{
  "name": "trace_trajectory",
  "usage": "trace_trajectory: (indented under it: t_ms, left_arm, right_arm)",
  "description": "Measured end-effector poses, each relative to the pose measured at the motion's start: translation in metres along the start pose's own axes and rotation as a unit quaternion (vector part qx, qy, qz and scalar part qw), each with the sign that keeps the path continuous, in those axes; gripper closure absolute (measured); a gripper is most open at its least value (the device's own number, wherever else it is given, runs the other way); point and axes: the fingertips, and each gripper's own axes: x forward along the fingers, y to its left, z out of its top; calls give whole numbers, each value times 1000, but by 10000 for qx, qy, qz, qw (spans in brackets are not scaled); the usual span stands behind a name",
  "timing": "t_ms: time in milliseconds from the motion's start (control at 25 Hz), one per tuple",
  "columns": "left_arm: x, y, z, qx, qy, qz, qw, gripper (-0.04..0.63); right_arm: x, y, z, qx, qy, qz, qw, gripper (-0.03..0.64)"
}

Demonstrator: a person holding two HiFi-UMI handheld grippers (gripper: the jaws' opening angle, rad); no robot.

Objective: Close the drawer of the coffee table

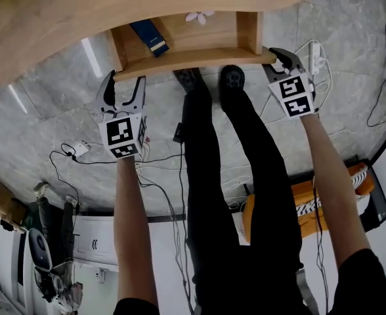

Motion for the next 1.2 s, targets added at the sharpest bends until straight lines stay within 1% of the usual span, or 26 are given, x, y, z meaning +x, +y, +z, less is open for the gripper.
trace_trajectory:
  t_ms: [200,320,720,920,1200]
  left_arm:
    - [-2,-3,3,-23,28,50,10000,288]
    - [-1,-3,11,-23,-40,60,10000,287]
    - [11,11,28,-61,-220,154,9996,288]
    - [16,22,44,-66,-346,196,9992,288]
    - [33,33,70,-118,-533,309,9980,290]
  right_arm:
    - [-4,-3,-1,42,-18,-78,10000,492]
    - [-6,-11,5,125,-86,-186,9997,492]
    - [0,-25,25,173,-265,-315,9990,492]
    - [-1,-35,41,220,-387,-420,9981,492]
    - [5,-59,62,462,-550,-629,9954,494]
